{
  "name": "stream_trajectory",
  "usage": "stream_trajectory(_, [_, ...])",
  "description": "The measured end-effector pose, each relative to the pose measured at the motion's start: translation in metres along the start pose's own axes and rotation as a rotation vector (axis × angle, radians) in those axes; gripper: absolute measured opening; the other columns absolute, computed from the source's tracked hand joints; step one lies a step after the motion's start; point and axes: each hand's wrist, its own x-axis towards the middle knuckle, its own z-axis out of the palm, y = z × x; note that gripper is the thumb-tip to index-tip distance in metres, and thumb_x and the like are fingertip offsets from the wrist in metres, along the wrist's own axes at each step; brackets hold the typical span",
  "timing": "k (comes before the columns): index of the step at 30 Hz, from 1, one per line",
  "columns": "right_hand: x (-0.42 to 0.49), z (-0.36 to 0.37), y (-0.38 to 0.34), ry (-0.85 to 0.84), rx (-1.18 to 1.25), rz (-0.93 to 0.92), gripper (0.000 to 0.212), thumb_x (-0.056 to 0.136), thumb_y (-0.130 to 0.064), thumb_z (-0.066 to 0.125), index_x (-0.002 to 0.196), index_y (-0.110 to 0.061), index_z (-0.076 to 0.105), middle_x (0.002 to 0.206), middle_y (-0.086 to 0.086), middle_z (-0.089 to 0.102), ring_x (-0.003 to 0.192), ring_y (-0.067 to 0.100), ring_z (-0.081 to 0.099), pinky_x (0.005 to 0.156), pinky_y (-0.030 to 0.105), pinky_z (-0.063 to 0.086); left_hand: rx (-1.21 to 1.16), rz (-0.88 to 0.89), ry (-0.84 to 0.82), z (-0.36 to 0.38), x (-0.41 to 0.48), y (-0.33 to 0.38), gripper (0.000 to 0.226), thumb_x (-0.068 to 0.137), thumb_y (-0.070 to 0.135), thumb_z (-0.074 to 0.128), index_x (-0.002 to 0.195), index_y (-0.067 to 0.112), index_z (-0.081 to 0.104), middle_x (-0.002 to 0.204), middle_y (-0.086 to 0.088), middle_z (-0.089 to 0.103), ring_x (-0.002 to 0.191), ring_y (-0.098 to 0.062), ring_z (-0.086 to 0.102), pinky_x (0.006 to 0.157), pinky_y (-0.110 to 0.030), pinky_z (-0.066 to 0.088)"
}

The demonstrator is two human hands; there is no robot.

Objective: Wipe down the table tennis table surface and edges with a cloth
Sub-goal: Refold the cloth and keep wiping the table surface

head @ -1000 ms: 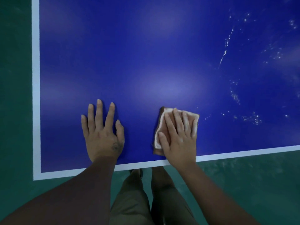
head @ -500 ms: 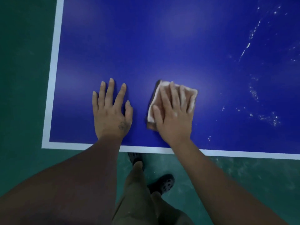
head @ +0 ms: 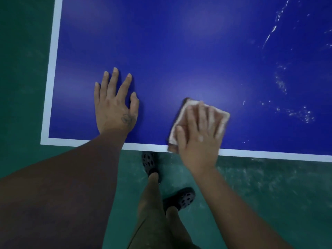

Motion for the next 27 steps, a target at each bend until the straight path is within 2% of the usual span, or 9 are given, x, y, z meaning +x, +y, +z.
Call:
stream_trajectory(3, [-0.033,0.003,-0.001,-0.004,0.072,-0.149,0.062,0.110,-0.053,0.046,0.166,-0.027,0.039,0.178,0.002,0.024,0.166,0.029,0.016,0.131,0.067,0.009,0.014,0.001,-0.002,0.000,0.000,0.000,0.057,0.114,0.046,0.039,0.168,0.028,0.042,0.180,-0.005,0.027,0.169,-0.027,0.016,0.137,-0.051,0.010])
stream_trajectory(7, [-0.068,-0.007,0.026,-0.082,0.102,-0.160,0.065,0.109,-0.055,0.049,0.168,-0.029,0.036,0.179,-0.002,0.018,0.167,0.029,0.013,0.131,0.068,0.010,0.036,0.003,-0.003,0.003,-0.001,-0.002,0.058,0.114,0.047,0.038,0.169,0.029,0.040,0.180,-0.005,0.025,0.169,-0.026,0.014,0.137,-0.051,0.009])
stream_trajectory(13, [0.025,-0.006,0.021,-0.024,0.066,-0.186,0.064,0.111,-0.061,0.038,0.165,-0.027,0.042,0.178,0.000,0.025,0.167,0.028,0.014,0.132,0.064,0.009,0.019,0.023,0.041,0.005,-0.001,-0.002,0.055,0.115,0.043,0.042,0.167,0.025,0.044,0.179,-0.006,0.029,0.168,-0.028,0.018,0.137,-0.051,0.012])
stream_trajectory(17, [0.073,-0.005,0.056,-0.004,0.029,-0.176,0.064,0.111,-0.062,0.035,0.165,-0.028,0.041,0.178,-0.001,0.025,0.166,0.027,0.015,0.131,0.064,0.009,0.017,0.032,0.053,0.005,-0.002,-0.003,0.055,0.115,0.042,0.043,0.167,0.024,0.044,0.179,-0.007,0.029,0.168,-0.029,0.019,0.137,-0.052,0.013])
stream_trajectory(19, [0.058,-0.011,0.089,0.003,0.003,-0.089,0.063,0.111,-0.061,0.036,0.166,-0.029,0.039,0.178,-0.002,0.023,0.166,0.026,0.015,0.130,0.065,0.012,0.016,0.039,0.055,0.006,-0.001,-0.003,0.054,0.115,0.041,0.043,0.167,0.024,0.044,0.179,-0.008,0.030,0.168,-0.029,0.019,0.137,-0.053,0.013])
stream_trajectory(23, [0.019,-0.030,0.143,-0.002,-0.042,0.209,0.064,0.112,-0.059,0.032,0.168,-0.027,0.033,0.179,0.000,0.019,0.167,0.027,0.011,0.130,0.066,0.011,0.006,0.035,0.063,0.007,0.000,-0.003,0.054,0.114,0.040,0.044,0.166,0.024,0.046,0.178,-0.008,0.030,0.168,-0.030,0.020,0.136,-0.054,0.014])
stream_trajectory(27, [0.028,-0.029,0.120,0.057,-0.050,0.472,0.064,0.112,-0.053,0.037,0.167,-0.020,0.038,0.178,0.006,0.023,0.165,0.034,0.016,0.128,0.069,0.009,0.005,0.038,0.078,0.008,0.000,-0.004,0.053,0.114,0.039,0.045,0.165,0.025,0.047,0.178,-0.008,0.031,0.168,-0.030,0.021,0.136,-0.054,0.014])
